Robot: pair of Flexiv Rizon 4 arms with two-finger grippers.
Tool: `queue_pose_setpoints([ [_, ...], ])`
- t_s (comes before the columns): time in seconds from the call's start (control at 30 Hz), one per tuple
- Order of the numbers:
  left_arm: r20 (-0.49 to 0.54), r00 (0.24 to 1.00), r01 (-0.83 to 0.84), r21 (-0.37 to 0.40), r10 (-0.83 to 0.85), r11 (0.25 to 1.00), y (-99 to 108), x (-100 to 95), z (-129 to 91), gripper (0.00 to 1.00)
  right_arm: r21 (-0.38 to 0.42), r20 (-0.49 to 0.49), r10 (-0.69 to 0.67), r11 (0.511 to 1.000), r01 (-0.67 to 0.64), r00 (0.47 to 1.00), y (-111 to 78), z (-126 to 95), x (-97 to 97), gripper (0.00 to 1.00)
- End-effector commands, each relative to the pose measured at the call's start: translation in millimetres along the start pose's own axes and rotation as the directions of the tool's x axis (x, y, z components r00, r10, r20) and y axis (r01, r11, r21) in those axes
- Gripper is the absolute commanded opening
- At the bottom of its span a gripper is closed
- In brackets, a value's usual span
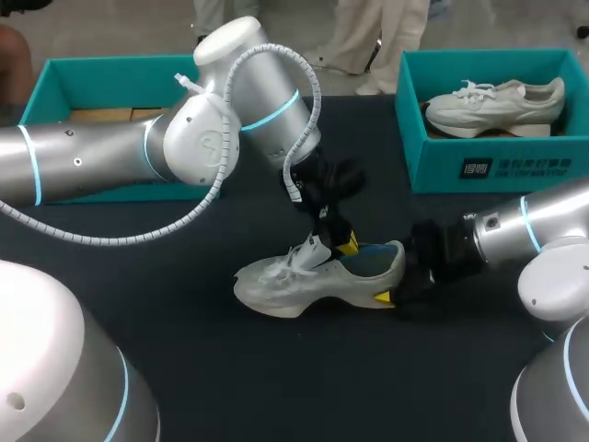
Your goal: Take the shoe out of the shoebox, open the shoe tongue, remove and reinsert the insole, then place the shoe into the shoebox
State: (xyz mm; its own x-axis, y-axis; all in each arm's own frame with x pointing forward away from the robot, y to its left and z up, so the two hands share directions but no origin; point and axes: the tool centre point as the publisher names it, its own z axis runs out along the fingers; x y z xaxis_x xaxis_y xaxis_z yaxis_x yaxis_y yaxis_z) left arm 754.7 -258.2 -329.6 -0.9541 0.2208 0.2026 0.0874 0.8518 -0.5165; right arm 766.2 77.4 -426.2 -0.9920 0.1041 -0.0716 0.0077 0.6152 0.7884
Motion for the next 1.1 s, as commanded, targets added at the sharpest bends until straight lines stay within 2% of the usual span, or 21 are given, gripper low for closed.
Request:
queue_pose_setpoints([
  [0.03, -0.001, 1.0, -0.008, 0.016, 0.008, 1.0, -5, 0.8, 0, 0.0, 0.002, 0.001, -0.001, 1.0, 0.001, 1.0, -1.6, 3, 1.7, 0.0],
  [0.23, -0.005, 1.0, -0.012, 0.029, 0.012, 0.999, -8, 2.6, 0, 0.0, 0.002, 0.001, -0.001, 1.0, 0.001, 1.0, -1.6, 3, 1.7, 0.0],
  [0.37, 0.0, 1.0, -0.007, 0.026, 0.007, 1.0, -1, 4.7, 1, 0.0, 0.002, 0.001, -0.001, 1.0, 0.001, 1.0, -1.6, 3, 1.7, 0.0],
  [0.53, 0.011, 1.0, 0.024, 0.067, -0.025, 0.997, 8, 5.1, -6, 0.0, 0.002, 0.001, -0.001, 1.0, 0.001, 1.0, -1.6, 3, 1.7, 0.0],
  [0.73, 0.032, 0.999, 0.02, 0.08, -0.023, 0.997, 9, 10.6, -13, 0.0, 0.002, 0.001, -0.001, 1.0, 0.001, 1.0, -1.6, 3, 1.7, 0.0],
  [0.9, 0.037, 0.999, 0.016, 0.086, -0.019, 0.996, 3, 10.0, -11, 0.0, 0.002, 0.001, -0.001, 1.0, 0.001, 1.0, -1.6, 3, 1.7, 0.0],
  [1.1, 0.034, 0.999, -0.006, 0.094, 0.003, 0.996, -14, 9.5, -6, 0.0, 0.002, 0.001, -0.001, 1.0, 0.001, 1.0, -1.6, 3, 1.7, 0.0],
])
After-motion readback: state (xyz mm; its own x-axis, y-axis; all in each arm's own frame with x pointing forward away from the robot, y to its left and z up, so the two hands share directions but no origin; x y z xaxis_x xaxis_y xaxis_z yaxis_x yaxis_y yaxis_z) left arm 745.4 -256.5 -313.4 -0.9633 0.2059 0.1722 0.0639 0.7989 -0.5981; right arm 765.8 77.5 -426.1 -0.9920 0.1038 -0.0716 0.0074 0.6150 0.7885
